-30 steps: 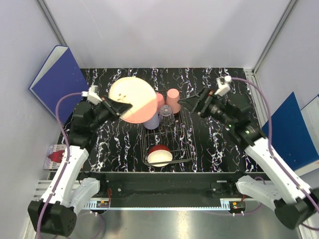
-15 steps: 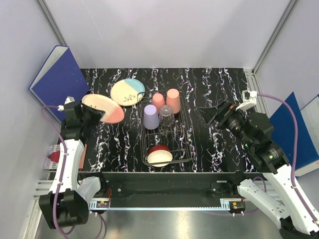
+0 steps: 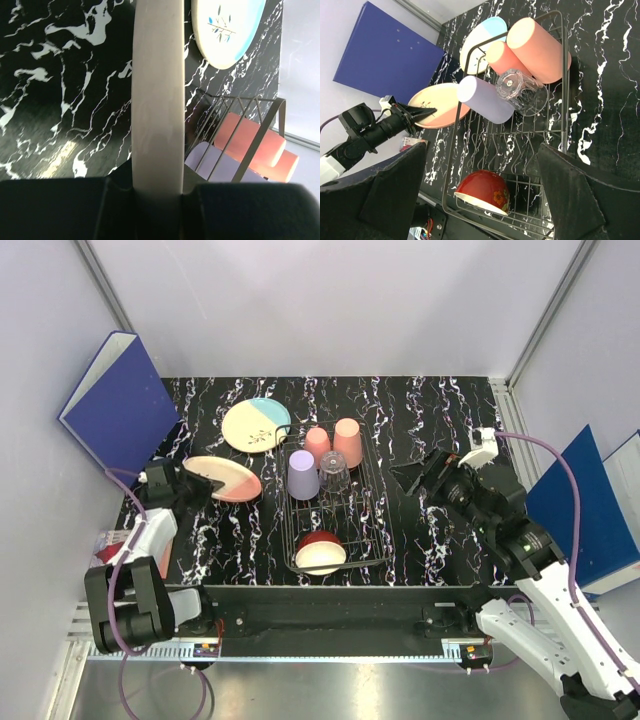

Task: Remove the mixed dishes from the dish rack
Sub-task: Place the plate at the center of the board.

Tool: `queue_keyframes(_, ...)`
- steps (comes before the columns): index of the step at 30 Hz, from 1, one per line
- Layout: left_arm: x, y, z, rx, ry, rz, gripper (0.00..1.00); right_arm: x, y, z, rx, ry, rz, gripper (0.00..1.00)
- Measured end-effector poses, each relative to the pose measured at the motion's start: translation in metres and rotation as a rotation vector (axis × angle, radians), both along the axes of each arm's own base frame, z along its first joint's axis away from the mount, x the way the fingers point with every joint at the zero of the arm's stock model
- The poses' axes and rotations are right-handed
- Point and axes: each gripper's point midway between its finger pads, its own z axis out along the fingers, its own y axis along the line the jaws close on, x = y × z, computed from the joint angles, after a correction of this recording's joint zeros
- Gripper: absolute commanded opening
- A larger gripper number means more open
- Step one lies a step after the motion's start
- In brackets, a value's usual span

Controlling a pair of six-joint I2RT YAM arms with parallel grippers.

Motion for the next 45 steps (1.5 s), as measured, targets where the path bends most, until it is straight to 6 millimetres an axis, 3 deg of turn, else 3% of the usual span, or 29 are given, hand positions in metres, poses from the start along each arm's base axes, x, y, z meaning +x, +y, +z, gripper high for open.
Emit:
queue_keyframes(24,0.022,-0.012,-0.020,-0.085,0.006,-0.098,0.00,0.003,0.003,-0.034,-0.018,0.062,0.000,1.00)
queue_keyframes(28,0.026,-0.016,-0.023,-0.106,-0.003,-0.122,0.20,0.002,0.003,-0.037,-0.009,0.071,-0.002,1.00)
queue_keyframes(31,0.024,-0.017,-0.026,-0.107,0.006,-0.127,0.30,0.000,0.002,-0.037,-0.003,0.071,-0.003,1.00)
queue_keyframes(40,-0.003,-0.022,-0.051,-0.134,0.114,-0.115,0.42,-0.004,0.000,-0.035,0.015,0.059,-0.005,1.00)
queue_keyframes(45,-0.023,-0.027,-0.060,-0.140,0.171,-0.122,0.57,-0.006,0.001,-0.040,0.019,0.073,-0.001,1.00)
